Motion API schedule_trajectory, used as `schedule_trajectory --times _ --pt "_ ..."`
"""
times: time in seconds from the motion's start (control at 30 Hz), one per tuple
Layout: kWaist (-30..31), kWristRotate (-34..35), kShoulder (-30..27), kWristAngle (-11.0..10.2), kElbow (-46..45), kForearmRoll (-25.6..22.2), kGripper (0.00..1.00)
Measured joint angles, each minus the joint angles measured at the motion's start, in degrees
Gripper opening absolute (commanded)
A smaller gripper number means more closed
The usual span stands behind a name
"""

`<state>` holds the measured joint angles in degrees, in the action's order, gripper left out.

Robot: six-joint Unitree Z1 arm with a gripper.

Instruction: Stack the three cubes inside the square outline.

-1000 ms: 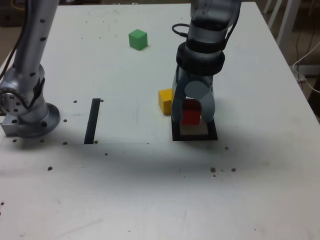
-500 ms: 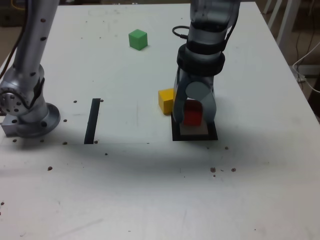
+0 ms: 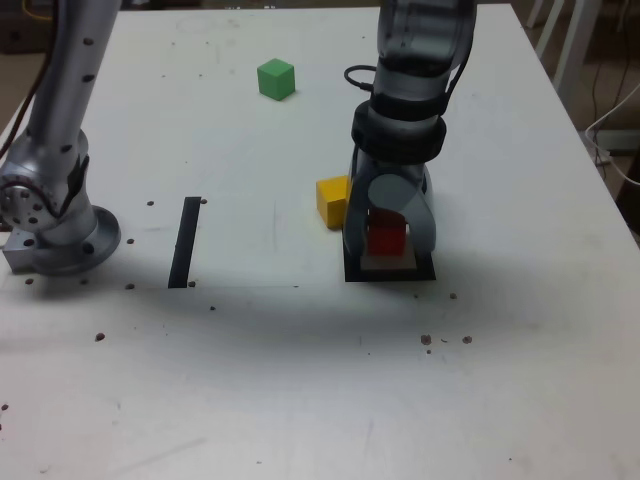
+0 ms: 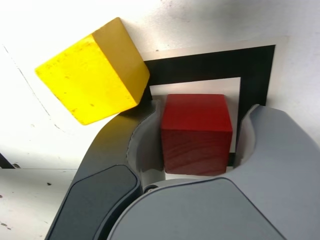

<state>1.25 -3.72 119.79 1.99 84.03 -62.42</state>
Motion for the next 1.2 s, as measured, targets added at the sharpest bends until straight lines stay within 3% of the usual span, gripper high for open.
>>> schedule_trajectory --times 0.23,0.47,0.63,0.73,0.87,1.2 --pt "0.0 0.5 -2.4 -1.2 -0.9 0.0 0.99" --pt "0.0 4.2 -10.5 -5.8 -2.4 -2.4 0.99" --pt "-0.1 8.1 -14.6 -7.6 -4.4 -4.7 0.99" --pt "-1.1 10.3 -15.9 -7.4 -6.7 -5.0 0.99" --pt "-3.4 11.8 -16.1 -5.2 -9.9 -5.0 0.99" --pt "-7.5 10.5 -14.3 -3.2 -11.6 -2.4 0.99"
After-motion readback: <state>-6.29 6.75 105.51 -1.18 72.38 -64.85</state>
